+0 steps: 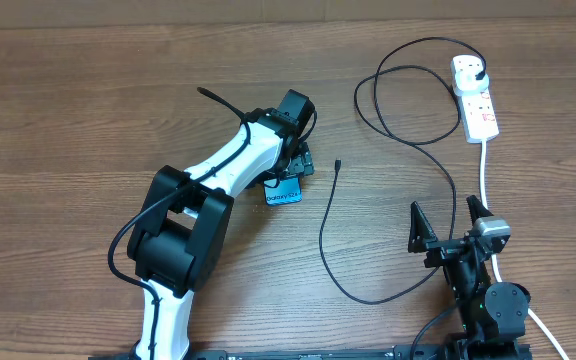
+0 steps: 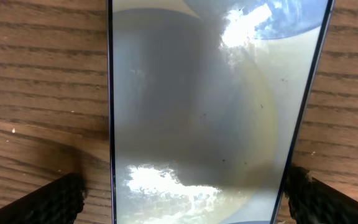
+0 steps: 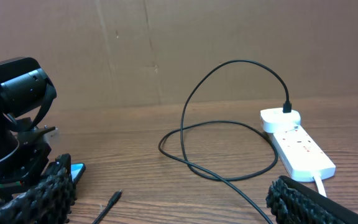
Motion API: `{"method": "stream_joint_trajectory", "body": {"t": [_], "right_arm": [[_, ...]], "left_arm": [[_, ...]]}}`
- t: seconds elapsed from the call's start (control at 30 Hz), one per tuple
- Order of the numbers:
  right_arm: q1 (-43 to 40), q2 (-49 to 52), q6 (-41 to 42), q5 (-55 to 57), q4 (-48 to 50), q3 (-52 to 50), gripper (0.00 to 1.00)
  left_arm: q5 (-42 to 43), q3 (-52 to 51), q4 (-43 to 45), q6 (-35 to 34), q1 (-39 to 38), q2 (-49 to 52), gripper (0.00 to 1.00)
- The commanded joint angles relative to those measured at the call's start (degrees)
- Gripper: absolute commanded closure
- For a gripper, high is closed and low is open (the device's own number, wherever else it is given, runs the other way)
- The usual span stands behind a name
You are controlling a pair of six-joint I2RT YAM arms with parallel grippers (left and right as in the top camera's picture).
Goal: Plug charger to phone and switch on socket
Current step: 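Close the left gripper on the phone's long edges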
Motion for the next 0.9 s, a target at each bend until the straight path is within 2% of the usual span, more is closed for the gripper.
{"method": "stream_joint_trajectory", "body": {"t": [0.0,0.53,0.87], "right_arm": [[0.3,-0.7,0.2,0.0,0.2,-0.6,0.0],[0.3,-0.7,0.2,0.0,0.2,-0.6,0.0],[0.3,-0.7,0.2,0.0,0.2,-0.6,0.0]], "left_arm": [[-0.9,-0.9,0.4,-0.2,0.5,2.0,0.02],[-0.9,-0.9,0.3,-0.2,0.5,2.0,0.08],[-0.9,-0.9,0.3,-0.2,0.5,2.0,0.24]]}}
